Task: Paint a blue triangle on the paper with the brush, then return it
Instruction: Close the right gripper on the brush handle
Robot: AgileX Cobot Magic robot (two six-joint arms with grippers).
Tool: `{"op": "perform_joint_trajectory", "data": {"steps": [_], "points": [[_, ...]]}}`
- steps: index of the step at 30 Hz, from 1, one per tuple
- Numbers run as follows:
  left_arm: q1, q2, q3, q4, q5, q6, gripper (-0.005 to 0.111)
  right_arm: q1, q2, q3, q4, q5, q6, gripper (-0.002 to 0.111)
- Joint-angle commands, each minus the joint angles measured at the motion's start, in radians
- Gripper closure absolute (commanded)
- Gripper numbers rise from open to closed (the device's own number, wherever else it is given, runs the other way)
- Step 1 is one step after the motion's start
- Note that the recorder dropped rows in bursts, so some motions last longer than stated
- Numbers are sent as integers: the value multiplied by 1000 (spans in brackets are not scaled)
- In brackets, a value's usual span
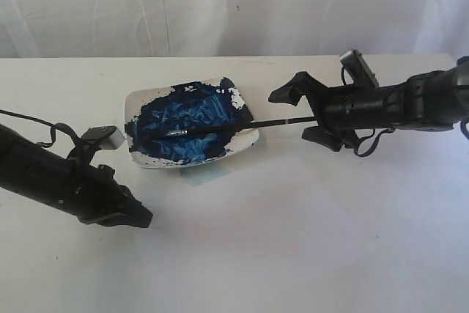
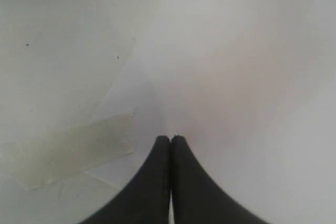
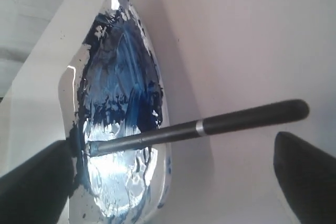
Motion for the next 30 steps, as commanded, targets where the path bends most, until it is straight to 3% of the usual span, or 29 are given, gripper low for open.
{"op": "perform_joint_trajectory", "data": {"steps": [1, 18, 30], "points": [[-6, -3, 5, -7, 13, 3, 107, 0, 5, -10, -1, -31, 63, 12], [-6, -3, 5, -7, 11, 3, 107, 120, 24, -67, -1, -211, 223, 12], [-6, -3, 5, -7, 13, 3, 107, 123, 53, -100, -1, -261, 188, 15]]}}
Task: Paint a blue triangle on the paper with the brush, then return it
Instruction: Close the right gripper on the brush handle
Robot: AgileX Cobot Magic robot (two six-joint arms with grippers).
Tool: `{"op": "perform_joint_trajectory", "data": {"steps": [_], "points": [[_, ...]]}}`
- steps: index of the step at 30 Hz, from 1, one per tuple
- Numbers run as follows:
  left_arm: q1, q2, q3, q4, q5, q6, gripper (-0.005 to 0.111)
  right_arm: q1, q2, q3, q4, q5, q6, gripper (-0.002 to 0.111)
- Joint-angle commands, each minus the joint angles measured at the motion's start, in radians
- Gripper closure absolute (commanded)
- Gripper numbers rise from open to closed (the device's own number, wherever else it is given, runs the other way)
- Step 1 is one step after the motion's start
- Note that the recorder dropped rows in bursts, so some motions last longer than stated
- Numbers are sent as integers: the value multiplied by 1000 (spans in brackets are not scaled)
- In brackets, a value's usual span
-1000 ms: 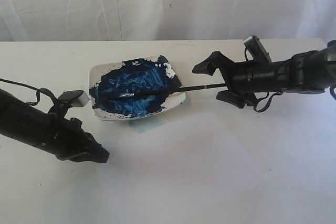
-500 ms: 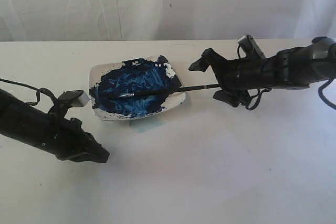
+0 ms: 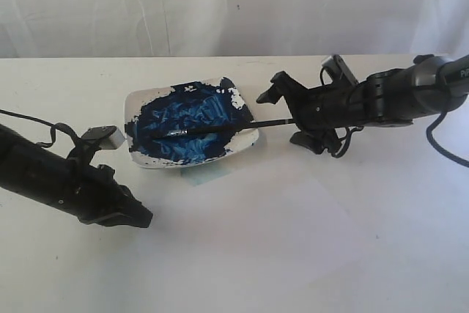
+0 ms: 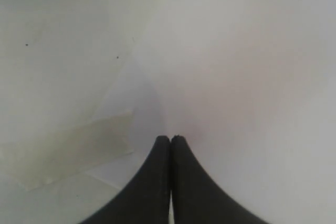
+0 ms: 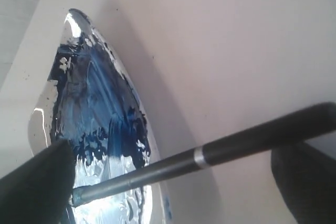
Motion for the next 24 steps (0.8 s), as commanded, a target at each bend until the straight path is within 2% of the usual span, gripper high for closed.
{"op": "perform_joint_trajectory", "data": {"steps": [1, 5, 16, 20, 24], "points": [[-6, -3, 5, -7, 15, 3, 107, 2, 19, -31, -7, -15, -26, 15], [-6, -3, 5, -7, 15, 3, 107, 2, 41, -62, -7, 9, 33, 23], [-6, -3, 5, -9, 15, 3, 107, 2, 49, -62, -7, -16, 73, 64], [-6, -3, 5, -9, 15, 3, 107, 2, 49, -62, -7, -23, 73, 70], [-6, -3, 5, -9, 15, 3, 107, 2, 49, -62, -7, -43, 86, 70]]}}
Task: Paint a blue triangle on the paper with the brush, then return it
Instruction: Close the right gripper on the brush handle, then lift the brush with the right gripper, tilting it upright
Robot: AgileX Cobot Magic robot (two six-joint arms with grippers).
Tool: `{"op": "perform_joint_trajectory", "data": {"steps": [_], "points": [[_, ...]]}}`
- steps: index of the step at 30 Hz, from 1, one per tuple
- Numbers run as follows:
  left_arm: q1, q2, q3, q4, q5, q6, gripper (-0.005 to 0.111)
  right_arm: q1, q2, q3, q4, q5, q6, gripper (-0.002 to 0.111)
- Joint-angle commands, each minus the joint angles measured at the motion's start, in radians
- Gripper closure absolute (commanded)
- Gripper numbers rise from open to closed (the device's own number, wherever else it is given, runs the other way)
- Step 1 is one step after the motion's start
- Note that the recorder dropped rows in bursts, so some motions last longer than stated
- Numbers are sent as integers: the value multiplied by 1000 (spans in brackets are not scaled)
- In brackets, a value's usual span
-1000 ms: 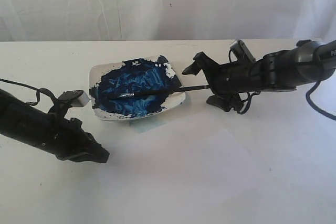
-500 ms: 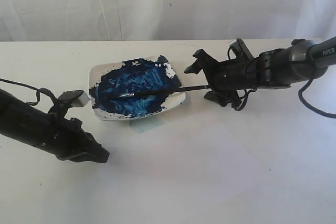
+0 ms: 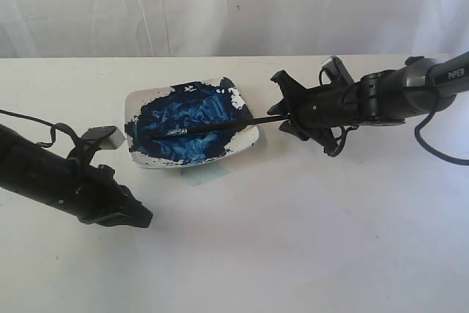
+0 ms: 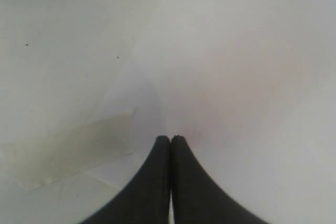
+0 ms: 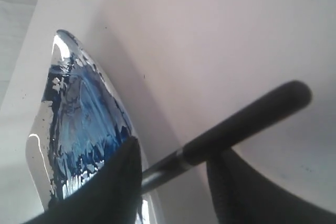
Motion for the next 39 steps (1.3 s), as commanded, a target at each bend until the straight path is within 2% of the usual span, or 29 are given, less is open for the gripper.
{"op": "perform_joint_trajectory", "data": {"steps": [1, 14, 21, 39], "points": [[-6, -3, 5, -9, 15, 3, 107, 2, -2, -3, -5, -30, 28, 70], [-6, -3, 5, -9, 15, 3, 107, 2, -2, -3, -5, -67, 87, 70], [-6, -3, 5, -9, 12, 3, 107, 6, -2, -3, -5, -63, 91, 86], [-6, -3, 5, -9, 11, 3, 107, 29, -2, -9, -5, -133, 91, 108]]}}
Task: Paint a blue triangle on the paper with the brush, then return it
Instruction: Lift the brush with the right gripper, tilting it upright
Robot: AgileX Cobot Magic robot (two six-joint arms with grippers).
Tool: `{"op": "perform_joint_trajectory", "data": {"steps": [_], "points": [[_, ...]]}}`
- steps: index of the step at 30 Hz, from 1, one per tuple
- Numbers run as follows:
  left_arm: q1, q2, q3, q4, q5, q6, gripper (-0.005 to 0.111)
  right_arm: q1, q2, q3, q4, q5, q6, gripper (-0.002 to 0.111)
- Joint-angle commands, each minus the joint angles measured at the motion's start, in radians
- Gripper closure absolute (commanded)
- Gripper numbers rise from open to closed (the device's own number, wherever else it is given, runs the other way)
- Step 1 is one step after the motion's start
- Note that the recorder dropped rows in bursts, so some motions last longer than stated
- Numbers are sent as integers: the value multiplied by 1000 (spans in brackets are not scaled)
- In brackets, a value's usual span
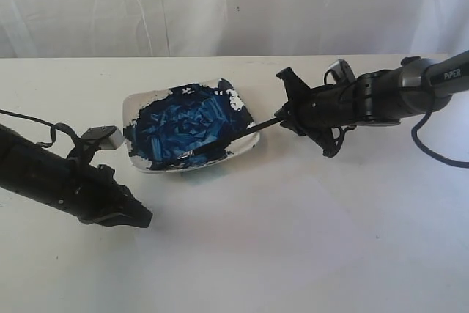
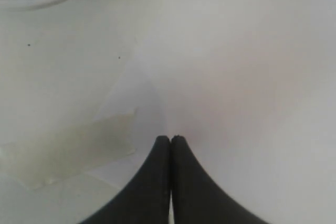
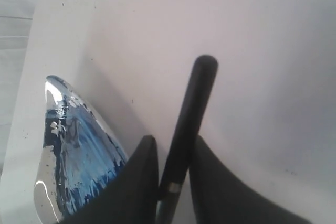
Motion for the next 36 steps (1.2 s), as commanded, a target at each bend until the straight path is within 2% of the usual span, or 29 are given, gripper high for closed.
{"op": "perform_joint_trajectory", "data": {"steps": [1, 17, 27, 36], "points": [[-6, -3, 5, -9, 11, 3, 107, 9, -2, -16, -30, -52, -23, 108], [-6, -3, 5, -9, 1, 3, 107, 22, -2, -165, -30, -113, -65, 108], [-6, -3, 5, -9, 1, 3, 107, 22, -2, -275, -30, -63, -333, 108], [-6, -3, 5, -9, 1, 3, 107, 22, -2, -355, -30, 71, -711, 108]]}}
